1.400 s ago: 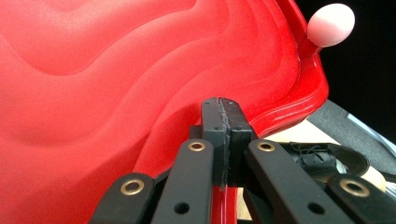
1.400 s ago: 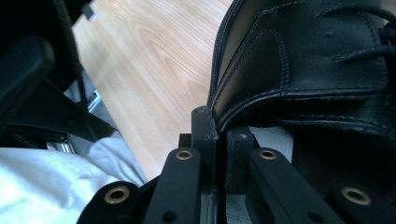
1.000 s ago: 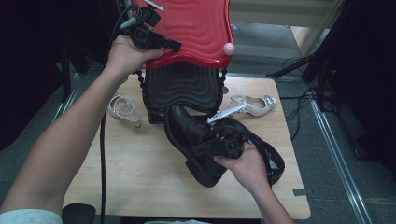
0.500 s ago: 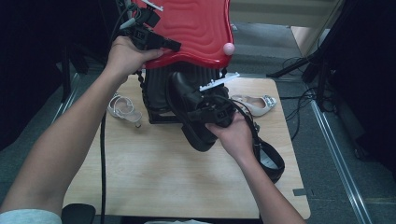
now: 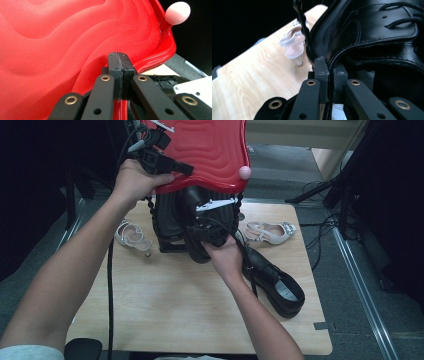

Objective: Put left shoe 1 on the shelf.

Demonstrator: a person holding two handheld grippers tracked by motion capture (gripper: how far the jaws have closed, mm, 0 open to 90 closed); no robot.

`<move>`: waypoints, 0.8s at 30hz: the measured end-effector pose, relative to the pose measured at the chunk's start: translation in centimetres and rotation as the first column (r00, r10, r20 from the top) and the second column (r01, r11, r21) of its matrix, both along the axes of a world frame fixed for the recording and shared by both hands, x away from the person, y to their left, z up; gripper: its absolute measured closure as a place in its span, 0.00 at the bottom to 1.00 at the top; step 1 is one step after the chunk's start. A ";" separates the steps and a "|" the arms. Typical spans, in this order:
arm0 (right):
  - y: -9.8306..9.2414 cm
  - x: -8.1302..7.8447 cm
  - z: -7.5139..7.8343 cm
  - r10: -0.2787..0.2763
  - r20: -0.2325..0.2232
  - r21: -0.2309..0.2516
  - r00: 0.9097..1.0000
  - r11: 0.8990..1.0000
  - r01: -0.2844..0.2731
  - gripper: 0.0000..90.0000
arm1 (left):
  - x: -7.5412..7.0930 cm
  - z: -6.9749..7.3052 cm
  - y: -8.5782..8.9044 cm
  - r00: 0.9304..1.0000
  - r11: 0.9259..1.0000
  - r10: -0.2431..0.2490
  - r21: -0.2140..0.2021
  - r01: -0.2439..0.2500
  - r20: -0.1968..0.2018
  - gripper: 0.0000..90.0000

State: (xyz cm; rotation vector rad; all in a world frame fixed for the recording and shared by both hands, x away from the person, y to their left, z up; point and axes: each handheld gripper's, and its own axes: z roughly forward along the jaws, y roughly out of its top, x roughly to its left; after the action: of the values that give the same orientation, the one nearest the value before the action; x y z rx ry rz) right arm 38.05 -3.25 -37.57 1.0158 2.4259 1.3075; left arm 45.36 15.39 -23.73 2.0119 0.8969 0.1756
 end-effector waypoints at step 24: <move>4.2 2.6 -1.6 -0.030 0.011 0.092 0.999 0.995 0.029 0.85 | -0.2 -0.1 0.1 1.000 1.000 0.005 0.005 -0.005 0.022 1.00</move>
State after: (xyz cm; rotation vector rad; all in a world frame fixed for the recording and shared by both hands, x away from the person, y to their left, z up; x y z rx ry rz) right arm 40.66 0.91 -39.16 1.0581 2.3520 1.4232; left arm 45.20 15.44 -23.83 2.0085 0.8888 0.2019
